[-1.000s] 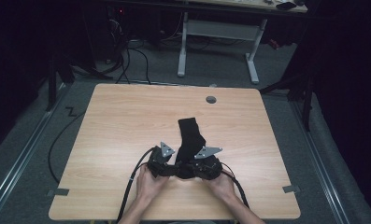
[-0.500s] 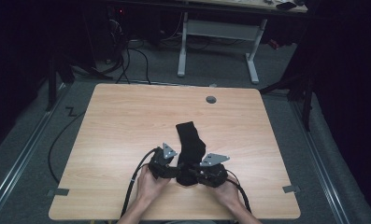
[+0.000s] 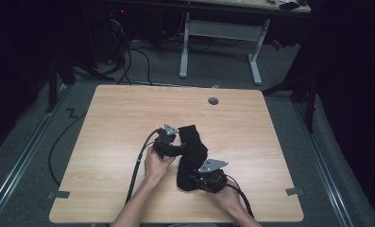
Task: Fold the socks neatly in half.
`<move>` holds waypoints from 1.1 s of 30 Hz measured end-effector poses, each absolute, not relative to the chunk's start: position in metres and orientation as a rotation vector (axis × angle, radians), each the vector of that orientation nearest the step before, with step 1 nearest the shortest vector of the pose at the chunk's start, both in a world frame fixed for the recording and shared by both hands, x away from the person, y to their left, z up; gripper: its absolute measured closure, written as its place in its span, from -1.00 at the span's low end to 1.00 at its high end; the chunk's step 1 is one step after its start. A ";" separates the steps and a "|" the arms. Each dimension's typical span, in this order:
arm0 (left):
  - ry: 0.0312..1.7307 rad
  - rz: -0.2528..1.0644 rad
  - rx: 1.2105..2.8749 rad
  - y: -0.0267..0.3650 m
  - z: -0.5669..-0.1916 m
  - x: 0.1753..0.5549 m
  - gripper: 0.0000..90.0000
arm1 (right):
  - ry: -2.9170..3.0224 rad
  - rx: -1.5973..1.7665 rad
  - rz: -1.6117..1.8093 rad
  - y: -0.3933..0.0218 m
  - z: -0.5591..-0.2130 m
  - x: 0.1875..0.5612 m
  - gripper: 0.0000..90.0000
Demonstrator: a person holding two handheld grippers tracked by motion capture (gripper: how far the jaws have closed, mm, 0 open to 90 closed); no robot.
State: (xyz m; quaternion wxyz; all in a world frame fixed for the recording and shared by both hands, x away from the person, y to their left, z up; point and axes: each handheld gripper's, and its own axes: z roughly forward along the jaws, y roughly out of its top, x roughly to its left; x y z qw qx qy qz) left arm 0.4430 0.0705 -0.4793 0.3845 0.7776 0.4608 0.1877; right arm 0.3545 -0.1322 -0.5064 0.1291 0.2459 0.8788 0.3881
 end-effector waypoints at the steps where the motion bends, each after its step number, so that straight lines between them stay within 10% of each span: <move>1: 1.185 0.471 1.993 0.070 -0.479 0.448 -0.07 | 2.554 0.710 1.128 -0.132 -0.507 0.353 0.50; 21: 1.176 0.512 2.107 0.041 -0.490 0.480 0.19 | 2.552 0.683 1.180 -0.134 -0.511 0.349 0.49; 33: 1.107 0.538 2.144 0.045 -0.487 0.478 0.89 | 2.548 0.681 1.174 -0.134 -0.511 0.348 0.49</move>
